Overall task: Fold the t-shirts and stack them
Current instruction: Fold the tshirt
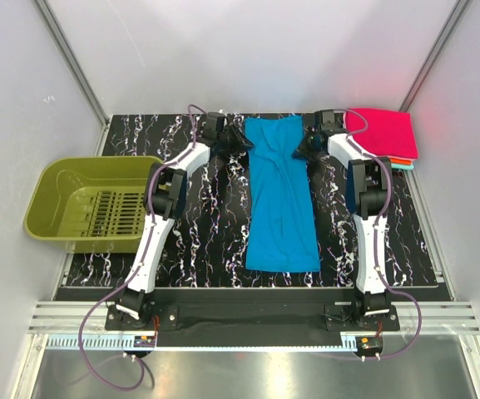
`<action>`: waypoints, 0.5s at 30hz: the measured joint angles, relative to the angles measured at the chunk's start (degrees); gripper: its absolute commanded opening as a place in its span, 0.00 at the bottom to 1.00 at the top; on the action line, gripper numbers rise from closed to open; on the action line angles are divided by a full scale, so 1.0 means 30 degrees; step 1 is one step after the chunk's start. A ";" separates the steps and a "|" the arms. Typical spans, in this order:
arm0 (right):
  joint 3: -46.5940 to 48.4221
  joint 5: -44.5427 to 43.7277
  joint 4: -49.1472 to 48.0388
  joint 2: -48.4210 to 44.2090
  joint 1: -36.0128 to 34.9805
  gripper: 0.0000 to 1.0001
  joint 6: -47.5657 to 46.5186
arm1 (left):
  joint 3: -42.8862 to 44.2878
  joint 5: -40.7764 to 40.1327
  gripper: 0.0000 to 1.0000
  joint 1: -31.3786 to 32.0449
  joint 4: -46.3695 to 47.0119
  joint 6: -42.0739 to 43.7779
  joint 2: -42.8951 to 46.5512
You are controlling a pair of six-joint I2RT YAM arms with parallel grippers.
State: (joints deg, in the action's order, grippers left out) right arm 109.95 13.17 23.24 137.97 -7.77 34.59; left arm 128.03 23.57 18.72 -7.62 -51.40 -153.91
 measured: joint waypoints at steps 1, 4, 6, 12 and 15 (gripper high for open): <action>0.0379 0.0109 -0.0073 0.0255 0.0044 0.16 0.0080 | 0.0182 0.0000 0.28 -0.0051 -0.0007 -0.0022 -0.0087; 0.0736 0.0452 -0.0211 0.0525 0.0219 0.17 0.0240 | 0.0189 0.0102 0.28 -0.0109 0.0000 0.0051 -0.0102; 0.0692 0.0481 -0.0255 0.0481 0.0321 0.21 0.0321 | -0.0488 0.0313 0.29 -0.0102 0.0321 0.0160 0.0226; -0.2106 0.0495 0.0153 -0.2229 0.0503 0.26 0.0393 | -0.4583 0.0772 0.30 0.0051 0.0087 0.0867 0.3395; -0.3708 0.0459 0.0823 -0.4852 0.0503 0.26 0.0299 | -0.5887 0.0685 0.33 0.0204 -0.0984 0.1486 0.5566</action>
State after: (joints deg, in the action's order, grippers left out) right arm 98.83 14.55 25.71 123.42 -6.26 35.48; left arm 110.37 25.63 19.33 -10.57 -46.94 -137.21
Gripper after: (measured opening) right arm 0.255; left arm 0.312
